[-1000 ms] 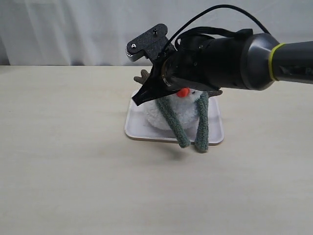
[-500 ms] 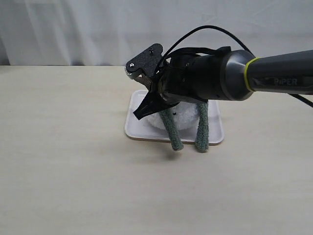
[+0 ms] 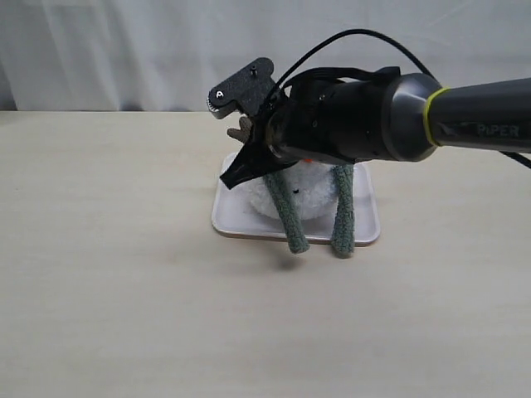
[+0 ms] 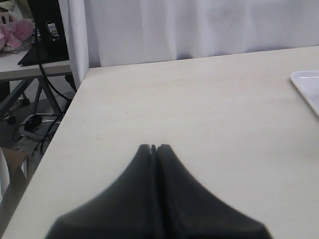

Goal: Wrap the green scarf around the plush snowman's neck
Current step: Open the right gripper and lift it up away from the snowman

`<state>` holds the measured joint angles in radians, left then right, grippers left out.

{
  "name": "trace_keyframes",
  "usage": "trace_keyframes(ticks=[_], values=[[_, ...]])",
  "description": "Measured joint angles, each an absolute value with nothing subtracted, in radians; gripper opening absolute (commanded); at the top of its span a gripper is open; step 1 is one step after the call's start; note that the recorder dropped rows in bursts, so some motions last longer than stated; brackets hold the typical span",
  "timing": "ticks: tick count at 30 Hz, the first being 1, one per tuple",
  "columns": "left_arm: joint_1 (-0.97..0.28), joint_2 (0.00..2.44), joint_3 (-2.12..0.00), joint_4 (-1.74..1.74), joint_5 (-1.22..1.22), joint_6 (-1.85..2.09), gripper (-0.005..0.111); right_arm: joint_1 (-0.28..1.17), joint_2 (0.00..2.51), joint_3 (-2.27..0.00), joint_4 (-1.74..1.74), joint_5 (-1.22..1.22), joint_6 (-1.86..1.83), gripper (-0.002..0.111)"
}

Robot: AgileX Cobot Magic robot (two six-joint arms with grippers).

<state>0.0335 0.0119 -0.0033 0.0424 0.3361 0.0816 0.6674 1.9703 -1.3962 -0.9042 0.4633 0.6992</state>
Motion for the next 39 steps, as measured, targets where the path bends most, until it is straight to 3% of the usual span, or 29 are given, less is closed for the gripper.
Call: trace_keyframes(ticks=[14, 28, 39], values=[[0.034, 0.012, -0.003, 0.042, 0.336, 0.082, 0.0, 0.666, 2.017, -1.587, -0.925, 0.613, 0.704, 0.004], [0.034, 0.012, -0.003, 0.042, 0.336, 0.082, 0.0, 0.666, 2.121, -1.603, -0.914, 0.638, 0.704, 0.004], [0.034, 0.012, -0.003, 0.042, 0.336, 0.082, 0.0, 0.666, 2.024, -1.603, -0.881, 0.711, 0.704, 0.004]])
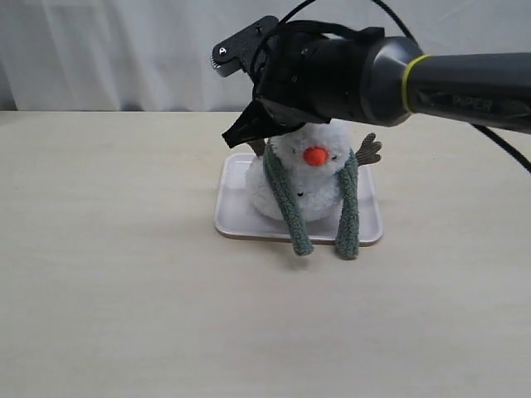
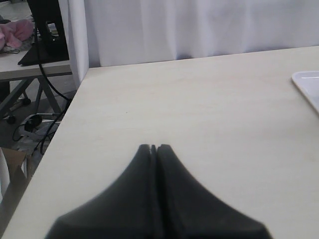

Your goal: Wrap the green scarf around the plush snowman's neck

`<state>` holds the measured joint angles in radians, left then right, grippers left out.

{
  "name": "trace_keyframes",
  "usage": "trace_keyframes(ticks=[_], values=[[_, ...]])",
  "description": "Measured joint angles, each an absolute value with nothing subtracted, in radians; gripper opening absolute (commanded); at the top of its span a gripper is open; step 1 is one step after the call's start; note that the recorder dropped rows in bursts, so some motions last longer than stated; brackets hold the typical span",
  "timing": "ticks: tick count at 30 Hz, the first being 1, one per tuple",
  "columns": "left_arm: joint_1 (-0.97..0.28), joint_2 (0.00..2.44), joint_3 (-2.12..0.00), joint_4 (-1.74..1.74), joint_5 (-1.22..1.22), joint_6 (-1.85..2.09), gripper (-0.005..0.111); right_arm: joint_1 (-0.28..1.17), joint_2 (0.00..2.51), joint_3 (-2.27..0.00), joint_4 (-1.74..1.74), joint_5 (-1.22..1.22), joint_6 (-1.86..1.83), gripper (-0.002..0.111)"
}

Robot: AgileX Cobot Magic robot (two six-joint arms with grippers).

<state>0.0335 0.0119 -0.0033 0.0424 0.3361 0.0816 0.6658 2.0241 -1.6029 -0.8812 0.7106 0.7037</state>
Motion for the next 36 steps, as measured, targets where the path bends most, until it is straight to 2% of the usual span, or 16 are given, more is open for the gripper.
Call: trace_keyframes(ticks=[17, 36], values=[[0.034, 0.012, -0.003, 0.042, 0.336, 0.082, 0.0, 0.666, 1.799, -1.592, -0.677, 0.865, 0.502, 0.004], [0.034, 0.012, -0.003, 0.042, 0.336, 0.082, 0.0, 0.666, 1.432, -1.265, -0.653, 0.799, 0.479, 0.004]])
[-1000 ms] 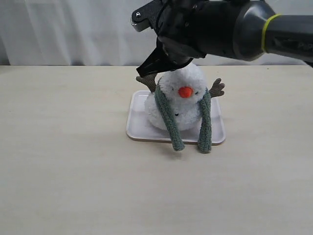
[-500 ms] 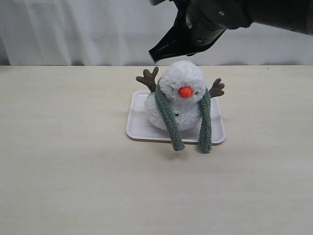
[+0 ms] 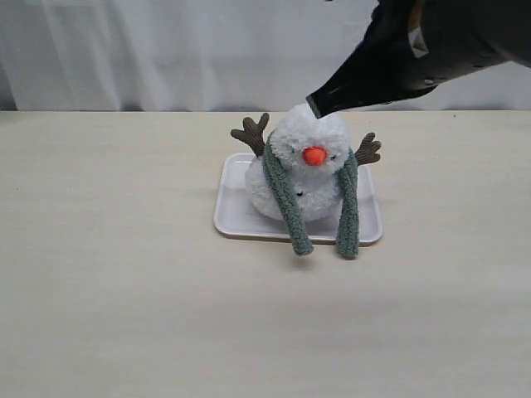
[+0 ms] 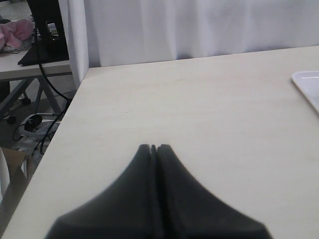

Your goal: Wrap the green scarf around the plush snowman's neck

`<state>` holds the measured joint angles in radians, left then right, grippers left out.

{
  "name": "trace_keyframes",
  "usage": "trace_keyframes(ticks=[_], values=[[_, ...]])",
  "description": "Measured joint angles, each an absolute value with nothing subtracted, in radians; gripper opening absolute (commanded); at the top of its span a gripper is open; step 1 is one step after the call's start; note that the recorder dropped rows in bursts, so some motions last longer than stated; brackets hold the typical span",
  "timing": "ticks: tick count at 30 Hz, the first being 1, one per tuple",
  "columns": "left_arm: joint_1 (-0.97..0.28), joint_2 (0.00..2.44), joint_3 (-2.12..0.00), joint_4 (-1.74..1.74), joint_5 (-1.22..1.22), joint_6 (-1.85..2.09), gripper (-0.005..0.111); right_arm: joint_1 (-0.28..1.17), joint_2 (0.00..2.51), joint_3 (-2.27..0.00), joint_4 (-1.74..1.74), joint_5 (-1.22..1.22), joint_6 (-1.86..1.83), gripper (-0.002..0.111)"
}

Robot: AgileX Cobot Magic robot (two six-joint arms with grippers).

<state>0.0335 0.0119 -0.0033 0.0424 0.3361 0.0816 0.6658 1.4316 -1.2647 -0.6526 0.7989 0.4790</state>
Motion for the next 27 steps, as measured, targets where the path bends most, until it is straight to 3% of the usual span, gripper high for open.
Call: trace_keyframes(ticks=[27], values=[[0.034, 0.012, -0.003, 0.042, 0.336, 0.082, 0.0, 0.666, 0.667, -0.787, -0.561, 0.773, 0.513, 0.004]])
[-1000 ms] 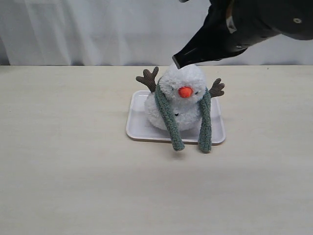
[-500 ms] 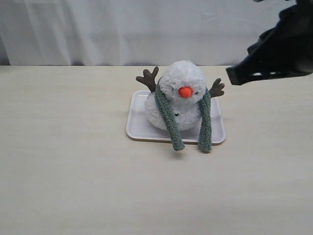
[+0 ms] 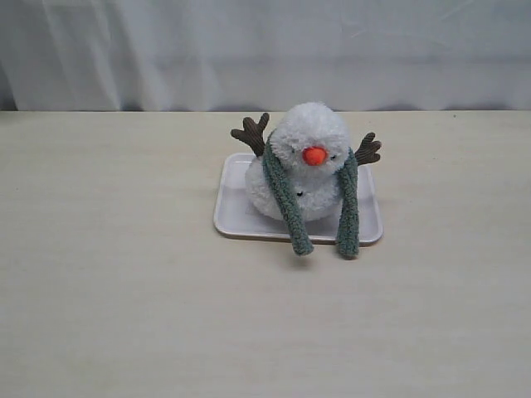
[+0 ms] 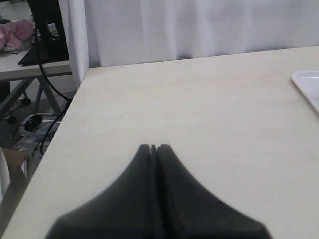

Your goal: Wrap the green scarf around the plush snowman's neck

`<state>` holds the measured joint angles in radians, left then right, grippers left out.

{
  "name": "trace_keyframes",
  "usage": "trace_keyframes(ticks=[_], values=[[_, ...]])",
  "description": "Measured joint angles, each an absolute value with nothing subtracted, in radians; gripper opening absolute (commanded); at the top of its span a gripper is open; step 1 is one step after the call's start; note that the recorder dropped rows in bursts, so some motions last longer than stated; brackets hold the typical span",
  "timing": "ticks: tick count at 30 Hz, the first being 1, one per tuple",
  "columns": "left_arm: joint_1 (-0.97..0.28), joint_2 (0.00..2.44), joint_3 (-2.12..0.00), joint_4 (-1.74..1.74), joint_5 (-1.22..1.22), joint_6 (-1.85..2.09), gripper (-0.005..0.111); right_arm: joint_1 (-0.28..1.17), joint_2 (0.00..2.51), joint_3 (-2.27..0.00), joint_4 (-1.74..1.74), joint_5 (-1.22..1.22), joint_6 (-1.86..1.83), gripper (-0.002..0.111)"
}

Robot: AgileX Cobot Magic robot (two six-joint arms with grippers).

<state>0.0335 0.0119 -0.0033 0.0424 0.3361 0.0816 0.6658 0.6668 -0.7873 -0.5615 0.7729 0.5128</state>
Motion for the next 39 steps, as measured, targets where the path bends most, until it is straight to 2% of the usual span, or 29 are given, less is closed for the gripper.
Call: trace_keyframes(ticks=[11, 19, 39], values=[[0.034, 0.012, -0.003, 0.042, 0.336, 0.082, 0.0, 0.666, 0.366, -0.781, -0.537, 0.945, 0.513, 0.004], [0.034, 0.012, -0.003, 0.042, 0.336, 0.082, 0.0, 0.666, 0.206, -0.781, -0.534, 0.964, 0.513, 0.004], [0.034, 0.012, -0.003, 0.042, 0.336, 0.082, 0.0, 0.666, 0.005, -0.78, -0.531, 0.967, 0.513, 0.004]])
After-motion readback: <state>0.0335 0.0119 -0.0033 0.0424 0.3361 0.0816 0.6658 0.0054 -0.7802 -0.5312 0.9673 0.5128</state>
